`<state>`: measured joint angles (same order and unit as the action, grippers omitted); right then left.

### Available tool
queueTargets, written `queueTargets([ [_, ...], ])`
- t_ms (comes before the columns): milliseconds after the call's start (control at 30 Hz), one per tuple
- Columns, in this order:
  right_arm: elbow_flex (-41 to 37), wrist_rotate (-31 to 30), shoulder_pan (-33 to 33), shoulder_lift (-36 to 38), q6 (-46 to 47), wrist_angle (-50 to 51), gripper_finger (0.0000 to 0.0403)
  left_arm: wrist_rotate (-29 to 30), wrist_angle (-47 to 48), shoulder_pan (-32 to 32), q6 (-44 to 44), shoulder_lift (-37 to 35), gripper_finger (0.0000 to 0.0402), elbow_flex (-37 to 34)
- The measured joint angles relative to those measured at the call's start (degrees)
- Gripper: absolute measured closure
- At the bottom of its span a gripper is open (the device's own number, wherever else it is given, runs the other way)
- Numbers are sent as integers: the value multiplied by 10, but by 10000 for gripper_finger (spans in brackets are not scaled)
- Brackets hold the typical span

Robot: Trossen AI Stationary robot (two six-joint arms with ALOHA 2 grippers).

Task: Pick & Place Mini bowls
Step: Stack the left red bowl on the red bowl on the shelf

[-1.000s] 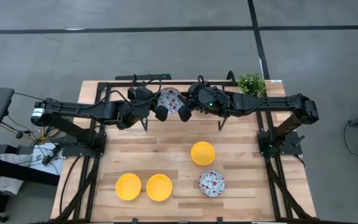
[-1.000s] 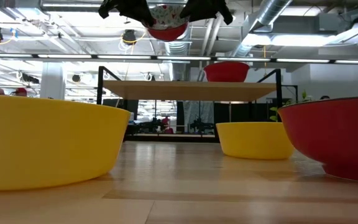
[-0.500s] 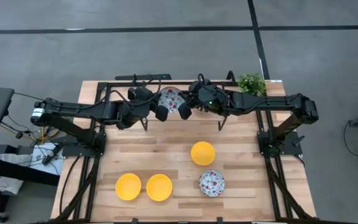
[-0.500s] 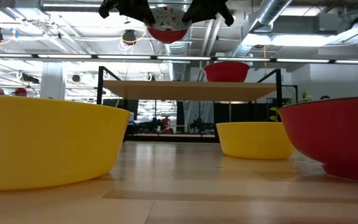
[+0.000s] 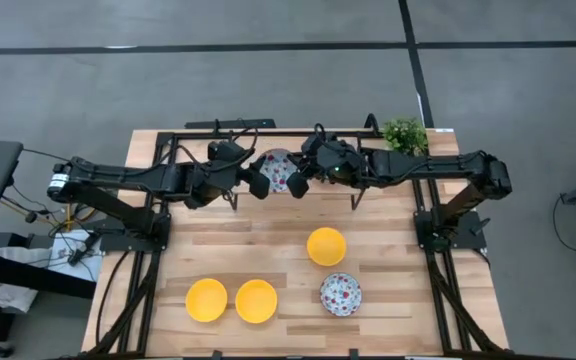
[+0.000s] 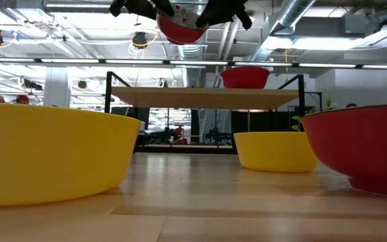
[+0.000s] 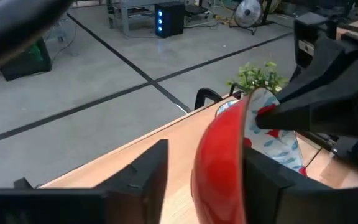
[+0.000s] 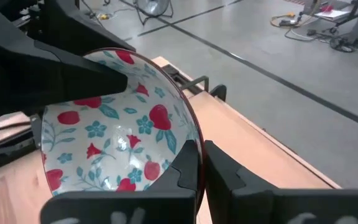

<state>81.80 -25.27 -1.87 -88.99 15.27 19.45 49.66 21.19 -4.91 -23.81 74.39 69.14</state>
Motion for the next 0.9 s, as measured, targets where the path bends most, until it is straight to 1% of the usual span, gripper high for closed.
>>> queueTargets([
  [167, 1, 3, 0, 0, 4, -4, 401, -2, 1, 0, 13, -15, 202, 0],
  [300, 2, 0, 0, 1, 4, -6, 401, -5, -1, 0, 29, -33, 189, -1],
  [367, 5, -1, 0, 1, 4, -3, 401, -16, -3, 0, 44, -44, 186, -1],
  [467, 29, -3, -5, 1, 1, 33, 402, -35, -9, 0, 56, -65, 187, -2],
  [533, 42, -4, -8, 3, -7, 75, 402, -28, -7, 2, 60, -80, 187, -1],
  [633, 72, -8, -17, 0, -6, 126, 402, -36, -9, 3, 62, -100, 187, 0],
  [767, 119, -12, -32, 3, -4, 194, 402, -84, -6, 0, 89, -123, 187, -1],
  [900, 165, 1, -54, 2, -3, 250, 402, -109, -3, -7, 116, -132, 190, -1],
])
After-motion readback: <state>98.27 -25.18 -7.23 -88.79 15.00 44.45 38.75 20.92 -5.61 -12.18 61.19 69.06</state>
